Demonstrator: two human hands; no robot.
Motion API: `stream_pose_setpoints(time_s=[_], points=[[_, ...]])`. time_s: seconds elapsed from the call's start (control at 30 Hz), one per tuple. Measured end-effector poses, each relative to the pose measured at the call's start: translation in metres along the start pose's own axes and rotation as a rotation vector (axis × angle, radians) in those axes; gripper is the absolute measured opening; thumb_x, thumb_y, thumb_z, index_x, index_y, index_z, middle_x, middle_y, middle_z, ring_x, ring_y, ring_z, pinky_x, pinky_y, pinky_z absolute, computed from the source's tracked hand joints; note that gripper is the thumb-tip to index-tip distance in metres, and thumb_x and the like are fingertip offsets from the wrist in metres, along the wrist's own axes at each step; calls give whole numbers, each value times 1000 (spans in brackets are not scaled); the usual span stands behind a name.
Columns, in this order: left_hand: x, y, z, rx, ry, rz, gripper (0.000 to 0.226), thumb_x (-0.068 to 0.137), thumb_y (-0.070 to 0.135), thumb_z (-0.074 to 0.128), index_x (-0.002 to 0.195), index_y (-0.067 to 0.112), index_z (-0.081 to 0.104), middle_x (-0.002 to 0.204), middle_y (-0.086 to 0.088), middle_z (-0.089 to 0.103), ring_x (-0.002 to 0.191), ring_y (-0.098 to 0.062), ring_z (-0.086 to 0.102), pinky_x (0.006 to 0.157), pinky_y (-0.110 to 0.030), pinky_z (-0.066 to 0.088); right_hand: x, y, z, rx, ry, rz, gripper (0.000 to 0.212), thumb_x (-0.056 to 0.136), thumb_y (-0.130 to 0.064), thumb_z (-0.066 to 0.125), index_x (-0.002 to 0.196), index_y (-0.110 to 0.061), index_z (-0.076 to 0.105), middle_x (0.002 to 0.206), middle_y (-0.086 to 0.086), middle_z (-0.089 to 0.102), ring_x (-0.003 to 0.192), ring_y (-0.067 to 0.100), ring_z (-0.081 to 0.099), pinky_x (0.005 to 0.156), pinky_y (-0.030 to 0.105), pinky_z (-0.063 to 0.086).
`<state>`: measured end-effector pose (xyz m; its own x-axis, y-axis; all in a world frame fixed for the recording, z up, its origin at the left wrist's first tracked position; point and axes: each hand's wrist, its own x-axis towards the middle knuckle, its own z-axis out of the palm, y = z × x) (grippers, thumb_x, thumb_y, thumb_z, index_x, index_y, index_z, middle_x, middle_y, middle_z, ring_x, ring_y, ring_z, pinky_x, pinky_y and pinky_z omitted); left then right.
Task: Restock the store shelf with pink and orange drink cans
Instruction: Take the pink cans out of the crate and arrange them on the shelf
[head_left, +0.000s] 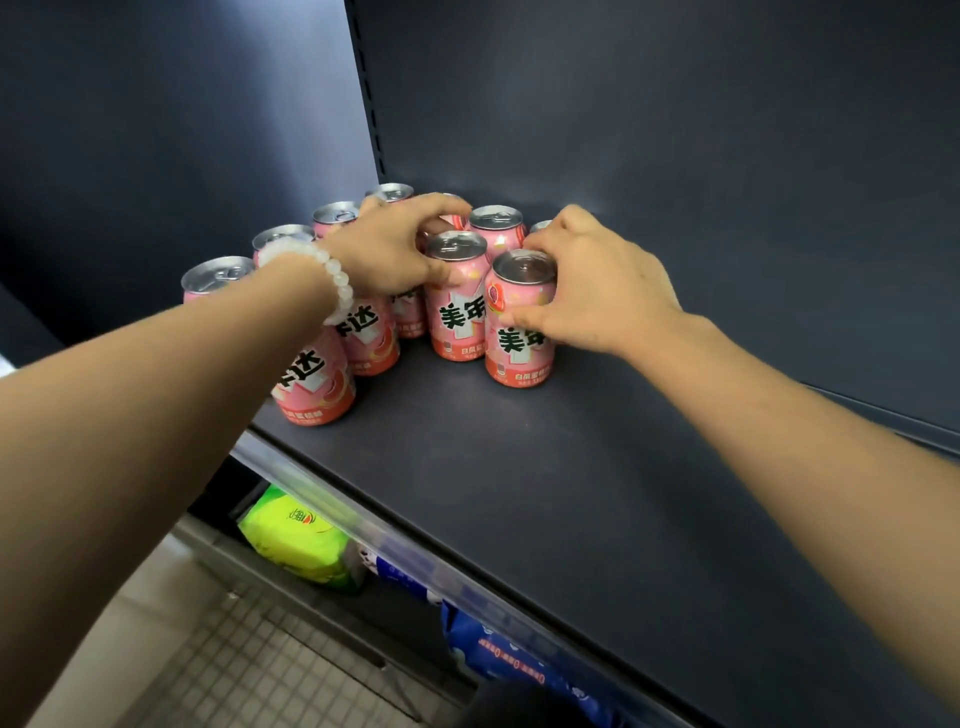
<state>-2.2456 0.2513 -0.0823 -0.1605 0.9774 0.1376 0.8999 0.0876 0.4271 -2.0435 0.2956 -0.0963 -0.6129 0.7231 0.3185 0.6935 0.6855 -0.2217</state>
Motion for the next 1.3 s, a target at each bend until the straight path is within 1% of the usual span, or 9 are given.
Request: stream_pose_setpoints(time_s=[0.1, 0.2, 0.27, 0.4, 0.53, 0.6, 0.83, 1.13, 1.3], points=[[2, 0, -3, 18, -6, -23, 74, 78, 42, 72, 142, 36, 35, 127, 11, 58, 132, -21, 32, 108, -33, 24, 3, 0, 2, 46, 2, -19, 67, 69, -56, 72, 127, -31, 51, 117, -8, 45, 107, 17, 52, 80, 35, 46], [-2, 7, 3, 50, 117, -69, 80, 68, 60, 71, 137, 35, 40, 121, 7, 59, 127, -23, 34, 95, -35, 26, 6, 7, 4, 225, -136, -97, 69, 72, -35, 75, 135, -31, 45, 130, -7, 41, 121, 15, 45, 98, 39, 44], [-3, 8, 6, 41, 152, -66, 79, 68, 57, 73, 136, 33, 42, 119, 7, 60, 125, -22, 35, 90, -33, 25, 7, 10, 6, 223, -167, -110, 70, 74, -27, 74, 138, -27, 44, 135, -3, 41, 127, 18, 41, 105, 40, 39], [-2, 5, -5, -20, 30, -42, 73, 77, 39, 74, 140, 31, 38, 127, 9, 57, 127, -17, 30, 95, -23, 23, 9, 7, 7, 189, -116, -57, 72, 73, -36, 76, 137, -32, 43, 130, -4, 40, 122, 17, 44, 98, 40, 44], [-5, 8, -3, 131, 18, -6, 81, 73, 43, 76, 143, 31, 36, 134, 7, 53, 132, -20, 25, 90, -29, 20, 10, 4, 2, 117, -147, -63, 76, 72, -37, 76, 139, -35, 40, 130, -6, 38, 121, 17, 44, 94, 38, 46], [-4, 9, 0, 201, 24, 4, 80, 72, 43, 77, 141, 32, 39, 134, 5, 53, 136, -22, 21, 95, -36, 20, 10, 3, -2, 32, -173, -75, 77, 72, -35, 77, 139, -33, 39, 132, -6, 38, 122, 19, 44, 93, 37, 45], [-3, 9, 0, 426, 56, 40, 66, 73, 48, 74, 133, 37, 48, 128, 9, 54, 122, -24, 27, 102, -51, 21, 12, 2, 4, 28, -145, -99, 74, 74, -29, 77, 139, -30, 41, 131, -3, 36, 118, 27, 46, 92, 33, 40], [9, 0, -1, 487, 8, 58, 62, 77, 48, 70, 134, 42, 46, 133, 10, 49, 123, -27, 27, 103, -53, 22, 6, 0, 14, 110, -94, -19, 70, 78, -31, 73, 140, -26, 40, 135, -4, 32, 115, 29, 50, 95, 36, 41], [-1, 3, -3, 516, -53, 24, 72, 80, 52, 64, 143, 41, 31, 148, 13, 34, 133, -28, 20, 106, -52, 19, -1, -8, 9, 59, -83, 4, 68, 78, -37, 71, 139, -27, 41, 138, -3, 33, 117, 28, 50, 90, 38, 46]])
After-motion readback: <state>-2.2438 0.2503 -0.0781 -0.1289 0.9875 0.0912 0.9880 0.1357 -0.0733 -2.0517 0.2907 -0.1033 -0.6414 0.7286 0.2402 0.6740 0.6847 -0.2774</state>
